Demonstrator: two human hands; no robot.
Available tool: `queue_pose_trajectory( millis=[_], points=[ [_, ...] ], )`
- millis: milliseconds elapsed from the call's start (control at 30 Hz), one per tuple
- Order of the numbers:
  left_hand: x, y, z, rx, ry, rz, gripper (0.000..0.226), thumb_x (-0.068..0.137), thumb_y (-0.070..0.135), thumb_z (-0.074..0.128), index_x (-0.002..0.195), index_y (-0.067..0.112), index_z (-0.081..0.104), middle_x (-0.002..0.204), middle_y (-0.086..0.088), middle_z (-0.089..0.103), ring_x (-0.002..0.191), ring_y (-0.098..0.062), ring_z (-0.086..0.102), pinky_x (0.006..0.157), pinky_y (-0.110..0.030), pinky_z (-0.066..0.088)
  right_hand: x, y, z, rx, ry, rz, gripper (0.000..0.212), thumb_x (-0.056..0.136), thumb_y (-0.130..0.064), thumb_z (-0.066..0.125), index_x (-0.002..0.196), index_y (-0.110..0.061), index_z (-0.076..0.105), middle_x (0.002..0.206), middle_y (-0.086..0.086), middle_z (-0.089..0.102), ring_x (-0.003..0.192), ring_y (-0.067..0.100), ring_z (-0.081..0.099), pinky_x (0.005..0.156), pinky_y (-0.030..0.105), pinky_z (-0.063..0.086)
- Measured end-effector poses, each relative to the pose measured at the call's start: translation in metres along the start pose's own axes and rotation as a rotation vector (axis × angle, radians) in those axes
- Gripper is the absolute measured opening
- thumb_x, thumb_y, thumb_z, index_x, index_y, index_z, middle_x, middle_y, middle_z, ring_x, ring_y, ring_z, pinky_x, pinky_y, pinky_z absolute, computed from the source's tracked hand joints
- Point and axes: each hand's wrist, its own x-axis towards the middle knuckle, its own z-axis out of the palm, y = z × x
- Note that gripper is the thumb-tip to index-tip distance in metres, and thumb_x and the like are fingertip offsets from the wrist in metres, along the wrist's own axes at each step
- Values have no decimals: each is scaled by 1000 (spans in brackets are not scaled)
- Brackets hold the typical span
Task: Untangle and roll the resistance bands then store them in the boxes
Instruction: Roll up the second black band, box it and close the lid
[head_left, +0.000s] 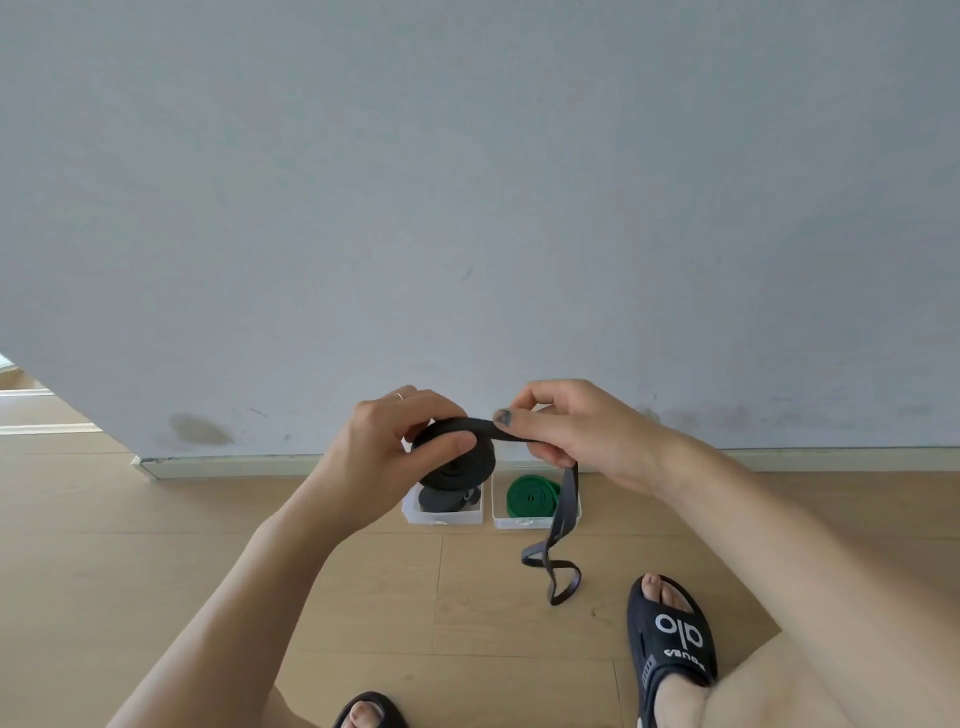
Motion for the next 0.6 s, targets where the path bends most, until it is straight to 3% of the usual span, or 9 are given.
queue_pose_trajectory(
  millis=[100,200,300,400,500,600],
  points=[
    [2,3,-2,-96,47,-36,19,92,9,75,85,26,71,77,12,65,70,-8,49,68,-13,40,0,-1,3,153,-10,-15,33,98,-39,69,94,-7,61,61,0,48,55,13,32,56,22,31],
    [0,3,2,-172,63,-73,12,93,16,73,86,25,72,79,6,68,72,-13,54,68,-15,43,1,3,10,288,-121,77,33,101,-44,62,95,-12,54,72,5,55,56,13,35,61,27,31],
    [-2,4,5,-239,88,-101,15,95,11,71,87,23,72,82,2,71,77,-14,61,69,-16,47,2,3,16,300,-218,107,43,106,-53,47,115,-13,63,95,15,68,59,13,33,65,23,35],
    [-2,7,8,-315,124,-116,9,93,20,69,88,26,73,84,1,72,81,-18,64,71,-22,52,1,-1,19,372,-339,91,54,107,-56,39,131,-14,63,117,20,73,60,15,31,69,21,39],
    [-2,4,5,-283,109,-85,5,90,29,67,89,30,72,85,2,71,79,-16,59,72,-22,48,-1,-3,20,447,-331,49,44,109,-47,42,123,-12,63,108,18,71,56,12,39,65,27,31],
    [-5,-1,2,-35,2,24,12,84,39,67,91,31,71,83,12,66,80,-14,53,72,-15,39,1,0,21,277,-185,46,49,99,-53,59,112,-6,59,94,13,68,59,9,51,62,28,33]
  ],
)
